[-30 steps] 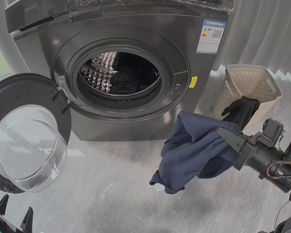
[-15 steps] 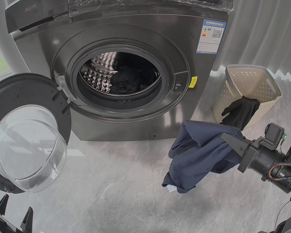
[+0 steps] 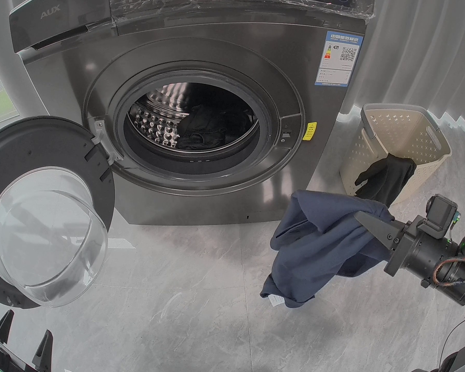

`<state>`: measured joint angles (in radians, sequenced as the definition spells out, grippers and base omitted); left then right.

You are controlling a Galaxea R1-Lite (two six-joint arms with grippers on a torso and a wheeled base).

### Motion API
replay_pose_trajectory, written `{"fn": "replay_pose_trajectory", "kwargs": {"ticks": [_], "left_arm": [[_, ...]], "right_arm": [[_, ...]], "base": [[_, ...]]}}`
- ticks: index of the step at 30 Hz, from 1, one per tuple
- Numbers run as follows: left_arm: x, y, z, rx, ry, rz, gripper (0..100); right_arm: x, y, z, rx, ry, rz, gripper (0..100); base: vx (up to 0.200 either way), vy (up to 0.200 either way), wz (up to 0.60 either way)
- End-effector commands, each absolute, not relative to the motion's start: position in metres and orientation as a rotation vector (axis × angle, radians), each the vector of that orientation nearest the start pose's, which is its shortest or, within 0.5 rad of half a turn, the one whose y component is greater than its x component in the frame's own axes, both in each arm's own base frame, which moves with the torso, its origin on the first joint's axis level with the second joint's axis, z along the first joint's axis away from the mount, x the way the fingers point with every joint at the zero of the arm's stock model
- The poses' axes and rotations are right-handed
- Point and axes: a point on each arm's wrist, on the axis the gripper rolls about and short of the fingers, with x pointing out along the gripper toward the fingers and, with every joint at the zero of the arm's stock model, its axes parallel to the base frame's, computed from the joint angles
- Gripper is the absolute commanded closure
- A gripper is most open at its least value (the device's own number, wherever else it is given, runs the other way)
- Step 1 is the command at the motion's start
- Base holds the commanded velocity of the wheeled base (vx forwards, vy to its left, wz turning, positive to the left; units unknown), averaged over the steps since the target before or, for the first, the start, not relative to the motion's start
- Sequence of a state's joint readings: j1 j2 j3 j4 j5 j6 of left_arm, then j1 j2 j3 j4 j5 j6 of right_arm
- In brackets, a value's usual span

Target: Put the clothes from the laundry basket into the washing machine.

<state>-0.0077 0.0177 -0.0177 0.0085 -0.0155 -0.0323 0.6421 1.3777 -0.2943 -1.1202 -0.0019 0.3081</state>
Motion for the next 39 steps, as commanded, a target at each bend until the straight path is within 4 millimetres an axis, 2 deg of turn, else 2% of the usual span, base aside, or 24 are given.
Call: {"fn": "replay_pose_trajectory", "kwargs": {"ticks": [1,5,19,26,33,39], "left_arm": [[-0.023,0.000,0.076,-0.034,0.008,-0.023,0],[-0.023,0.000,0.075,-0.034,0.011,-0.023,0],[-0.023,0.000,0.076,-0.029,0.008,-0.023,0],[-0.023,0.000,0.076,-0.015,0.006,-0.024,0],[-0.023,0.000,0.075,-0.015,0.003,-0.023,0],[-0.023,-0.001,0.075,0.018,0.003,-0.031,0]], "right_arm": [[0.155,0.116,0.180,0.309,0.061,0.647,100],[0.155,0.117,0.180,0.311,0.060,0.645,100],[0.160,0.120,0.184,0.307,0.049,0.672,100],[0.168,0.116,0.199,0.337,-0.013,0.646,100],[0.165,0.119,0.191,0.312,0.020,0.657,100],[0.165,0.141,0.190,0.237,0.005,0.657,100]], "base": [[0.000,0.200,0.00],[0.000,0.200,0.00],[0.000,0.000,0.00],[0.000,0.000,0.00],[0.000,0.000,0.00],[0.000,0.000,0.00]]}}
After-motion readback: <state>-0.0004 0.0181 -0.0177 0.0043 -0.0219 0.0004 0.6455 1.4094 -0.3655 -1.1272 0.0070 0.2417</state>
